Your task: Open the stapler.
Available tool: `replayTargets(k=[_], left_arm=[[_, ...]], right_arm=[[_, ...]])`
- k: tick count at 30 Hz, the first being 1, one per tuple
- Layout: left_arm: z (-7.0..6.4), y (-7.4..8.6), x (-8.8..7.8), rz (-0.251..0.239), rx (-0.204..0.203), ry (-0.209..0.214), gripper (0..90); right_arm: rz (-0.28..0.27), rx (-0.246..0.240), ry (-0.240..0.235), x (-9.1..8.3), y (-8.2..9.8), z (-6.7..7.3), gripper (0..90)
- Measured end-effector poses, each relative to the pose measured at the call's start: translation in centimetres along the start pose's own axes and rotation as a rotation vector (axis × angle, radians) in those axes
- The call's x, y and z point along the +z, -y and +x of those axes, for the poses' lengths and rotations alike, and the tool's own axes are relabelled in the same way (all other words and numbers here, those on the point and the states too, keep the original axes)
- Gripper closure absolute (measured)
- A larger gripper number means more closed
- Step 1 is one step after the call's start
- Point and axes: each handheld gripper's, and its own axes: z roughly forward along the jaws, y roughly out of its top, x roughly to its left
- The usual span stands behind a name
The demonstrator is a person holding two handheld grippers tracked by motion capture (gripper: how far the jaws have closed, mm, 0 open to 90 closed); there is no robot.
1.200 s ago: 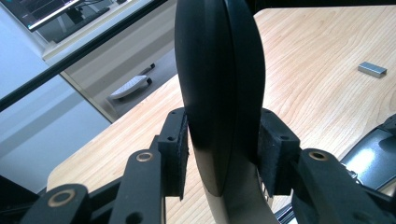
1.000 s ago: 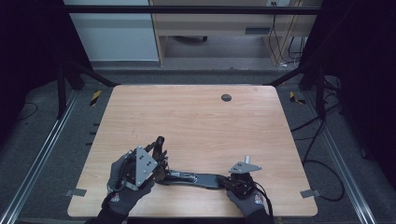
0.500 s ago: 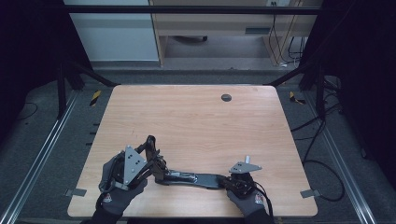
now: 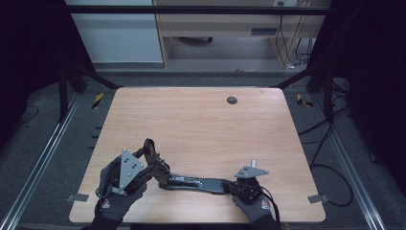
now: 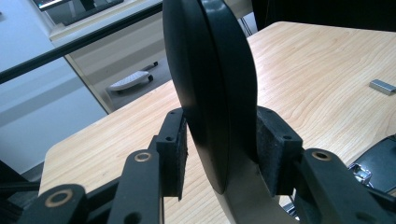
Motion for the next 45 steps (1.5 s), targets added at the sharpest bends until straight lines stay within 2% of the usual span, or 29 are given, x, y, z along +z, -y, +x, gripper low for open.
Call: replayTargets(k=[16,20,24,26,30,38,45], left_arm=[[1.2,0.9,-0.5,-0.004,-0.071,0.0,56.7],[1.6,1.2,-0.6,-0.019,-0.084,0.001,56.5],[1.9,1.5,-0.9,-0.009,-0.115,0.002,56.3],[2.2,1.7,-1.0,0.0,-0.124,-0.013,55.8],[3.2,2.6,-1.2,0.002,-0.186,-0.005,55.6],[3.6,3.2,-1.5,-0.004,-0.205,-0.01,54.7],[4.5,4.5,-1.8,-0.009,-0.27,-0.014,53.7]], right_arm=[[0.0,0.001,0.0,0.0,0.0,0.0,90.0],[0.002,0.003,-0.001,0.0,0.0,0.0,90.0],[0.002,0.004,-0.001,0.0,0.0,0.1,90.0],[0.002,0.004,-0.001,0.0,0.0,0.1,90.0],[0.002,0.001,0.0,0.0,0.0,0.0,90.0],[0.0,0.002,-0.002,0.1,0.0,0.0,90.0],[-0.001,0.002,-0.003,0.1,-0.1,0.0,90.0]])
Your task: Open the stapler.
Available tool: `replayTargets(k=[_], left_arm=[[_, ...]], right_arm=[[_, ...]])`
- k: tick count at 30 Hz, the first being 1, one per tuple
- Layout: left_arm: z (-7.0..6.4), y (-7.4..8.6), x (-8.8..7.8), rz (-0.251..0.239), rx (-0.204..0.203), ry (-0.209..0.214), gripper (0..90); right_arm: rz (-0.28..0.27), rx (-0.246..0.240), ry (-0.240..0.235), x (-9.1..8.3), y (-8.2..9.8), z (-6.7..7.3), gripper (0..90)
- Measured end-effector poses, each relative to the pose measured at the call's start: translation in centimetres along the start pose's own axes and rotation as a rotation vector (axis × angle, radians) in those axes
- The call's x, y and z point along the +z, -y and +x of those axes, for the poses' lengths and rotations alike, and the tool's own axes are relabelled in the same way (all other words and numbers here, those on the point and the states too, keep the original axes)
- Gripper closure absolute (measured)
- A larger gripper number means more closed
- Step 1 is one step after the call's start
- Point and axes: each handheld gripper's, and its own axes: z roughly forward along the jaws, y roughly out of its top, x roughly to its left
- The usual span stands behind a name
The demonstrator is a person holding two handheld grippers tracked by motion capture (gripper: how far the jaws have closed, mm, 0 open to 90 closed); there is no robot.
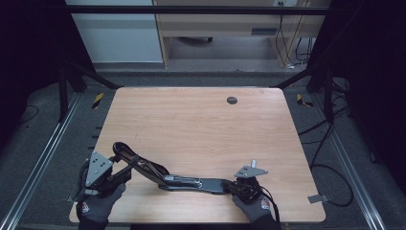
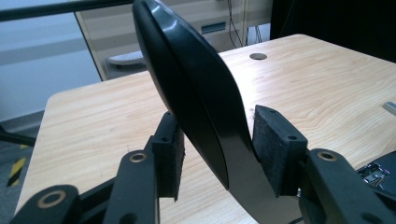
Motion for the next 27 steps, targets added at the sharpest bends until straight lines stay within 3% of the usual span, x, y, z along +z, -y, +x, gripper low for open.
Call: replayTargets(k=[9,27], left_arm=[[0.7,0.8,-0.2,-0.002,-0.032,-0.006,52.4],[1.2,1.1,-0.2,-0.002,-0.009,-0.004,49.4]], right_arm=[[0.0,-0.002,0.002,0.0,0.0,0.0,90.0],[0.001,-0.005,0.001,0.0,0.0,0.0,90.0]])
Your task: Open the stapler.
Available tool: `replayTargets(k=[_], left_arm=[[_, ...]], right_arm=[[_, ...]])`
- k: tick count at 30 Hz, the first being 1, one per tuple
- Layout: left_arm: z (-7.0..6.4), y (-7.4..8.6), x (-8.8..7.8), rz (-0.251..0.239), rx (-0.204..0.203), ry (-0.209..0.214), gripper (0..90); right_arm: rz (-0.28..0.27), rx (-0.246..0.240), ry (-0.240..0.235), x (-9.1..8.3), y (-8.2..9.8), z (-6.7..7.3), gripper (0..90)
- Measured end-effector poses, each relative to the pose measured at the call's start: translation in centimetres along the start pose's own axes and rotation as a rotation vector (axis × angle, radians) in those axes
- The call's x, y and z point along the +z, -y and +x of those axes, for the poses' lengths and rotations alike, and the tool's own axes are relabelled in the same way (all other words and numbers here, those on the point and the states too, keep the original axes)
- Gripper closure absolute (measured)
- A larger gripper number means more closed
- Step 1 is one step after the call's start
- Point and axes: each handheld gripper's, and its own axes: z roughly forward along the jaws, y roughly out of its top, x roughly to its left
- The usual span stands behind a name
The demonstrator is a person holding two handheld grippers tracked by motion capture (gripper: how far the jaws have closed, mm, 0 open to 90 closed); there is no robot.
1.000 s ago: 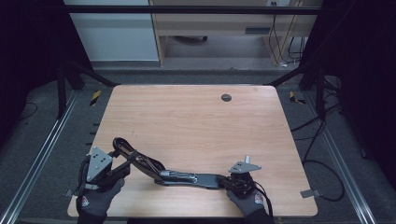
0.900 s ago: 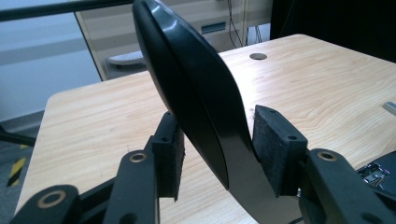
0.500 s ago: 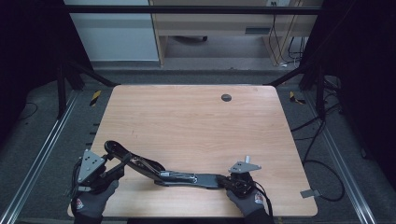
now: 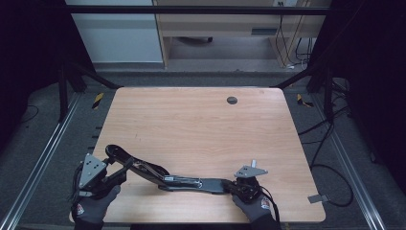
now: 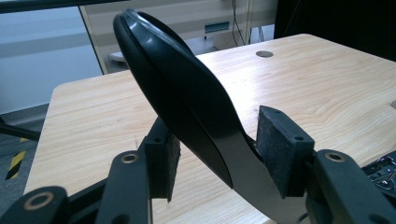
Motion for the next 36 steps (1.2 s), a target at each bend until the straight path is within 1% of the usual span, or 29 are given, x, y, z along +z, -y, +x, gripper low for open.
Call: replayTargets(k=[3,6,10,12,15,17,18,19,21,25,28,34,36], left_arm=[[0.1,0.0,0.0,0.0,0.007,-0.001,48.0],[0.2,0.0,0.0,0.005,0.0,0.009,46.8],[0.4,-0.1,-0.2,0.008,-0.004,0.024,42.9],[0.6,-0.2,-0.4,0.015,0.001,0.035,40.3],[0.8,-0.1,-0.7,0.025,0.009,0.039,37.9],[0.9,0.0,-0.8,0.026,0.007,0.044,37.0],[0.9,0.1,-0.8,0.026,-0.005,0.048,36.7],[1.0,0.2,-0.9,0.032,-0.004,0.051,36.7],[1.0,0.3,-1.1,0.039,0.009,0.047,36.7],[1.2,0.7,-1.7,0.041,0.012,0.039,36.5],[1.5,1.1,-2.1,0.055,0.012,0.034,36.3],[1.7,2.0,-2.1,0.087,0.017,0.018,36.7],[1.7,2.3,-2.0,0.097,0.018,0.014,37.1]], right_arm=[[0.0,-0.002,-0.001,0.0,0.0,0.0,90.0],[0.002,-0.005,-0.002,0.0,0.0,0.0,90.0],[0.003,-0.004,0.001,0.0,0.0,0.0,90.0],[0.004,-0.004,0.001,0.0,-0.1,0.0,90.0],[0.002,-0.009,0.001,0.0,-0.1,0.0,90.0],[0.003,-0.006,0.002,0.0,0.0,0.0,90.0],[0.002,-0.012,0.001,0.0,0.0,0.0,90.0],[0.002,-0.01,0.001,0.0,0.0,0.0,90.0],[0.0,-0.016,0.0,0.0,0.0,0.0,90.0],[0.0,-0.016,0.001,0.0,0.0,0.0,90.0],[0.0,-0.017,0.0,0.0,0.0,0.0,90.0],[0.0,-0.019,0.0,0.0,-0.1,0.0,90.0],[0.002,-0.013,-0.001,0.0,-0.1,0.0,89.7]])
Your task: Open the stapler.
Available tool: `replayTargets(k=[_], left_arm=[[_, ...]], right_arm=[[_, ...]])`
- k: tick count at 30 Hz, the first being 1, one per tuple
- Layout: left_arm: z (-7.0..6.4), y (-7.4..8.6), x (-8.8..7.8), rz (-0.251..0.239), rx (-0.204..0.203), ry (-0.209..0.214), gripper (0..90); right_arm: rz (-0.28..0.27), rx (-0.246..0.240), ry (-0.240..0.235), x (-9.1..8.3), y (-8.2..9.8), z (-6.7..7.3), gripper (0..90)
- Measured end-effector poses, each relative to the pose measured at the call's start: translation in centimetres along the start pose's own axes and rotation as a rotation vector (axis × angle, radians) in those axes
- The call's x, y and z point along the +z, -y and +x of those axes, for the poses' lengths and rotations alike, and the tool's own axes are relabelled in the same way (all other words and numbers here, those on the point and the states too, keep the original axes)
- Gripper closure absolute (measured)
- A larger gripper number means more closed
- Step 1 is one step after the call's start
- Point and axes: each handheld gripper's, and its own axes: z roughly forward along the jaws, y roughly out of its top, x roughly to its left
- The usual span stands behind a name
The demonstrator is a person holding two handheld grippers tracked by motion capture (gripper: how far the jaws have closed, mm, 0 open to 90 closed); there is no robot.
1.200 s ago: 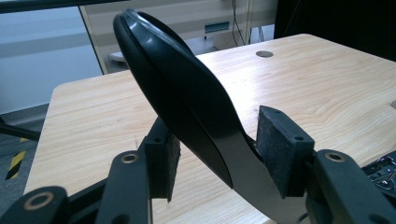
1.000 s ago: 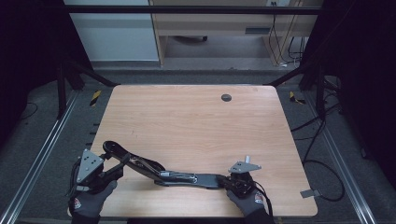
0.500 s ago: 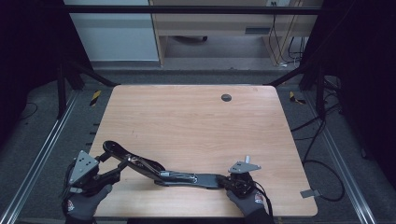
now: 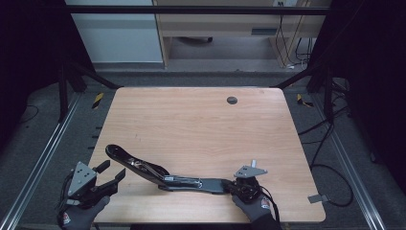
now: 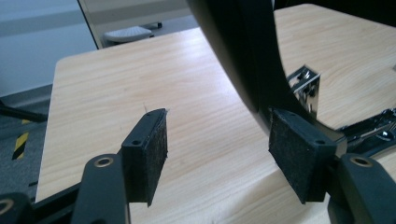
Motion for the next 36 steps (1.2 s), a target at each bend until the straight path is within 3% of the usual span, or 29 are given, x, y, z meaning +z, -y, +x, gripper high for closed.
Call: replayTargets(k=[10,14,20,24,31,36], left_arm=[[-0.2,1.8,1.3,0.066,0.007,-0.02,42.0],[-0.3,2.1,1.5,0.067,0.016,-0.034,45.4],[-0.1,2.9,2.0,0.075,0.008,-0.061,50.4],[0.1,3.1,2.2,0.083,-0.002,-0.06,50.9],[0.4,3.3,2.4,0.086,-0.012,-0.069,51.4],[0.6,3.5,2.6,0.098,-0.019,-0.075,51.8]], right_arm=[[0.012,-0.005,-0.002,0.0,-0.2,0.1,87.2],[0.024,-0.013,0.014,-0.1,-0.4,0.0,83.6],[-0.012,0.005,0.026,-1.2,-1.0,-0.8,76.4],[-0.022,0.017,0.067,-2.0,-1.3,-1.5,67.6],[-0.039,0.048,0.18,-3.5,-1.9,-3.0,50.8],[-0.077,0.09,0.217,-4.8,-2.1,-4.3,47.9]])
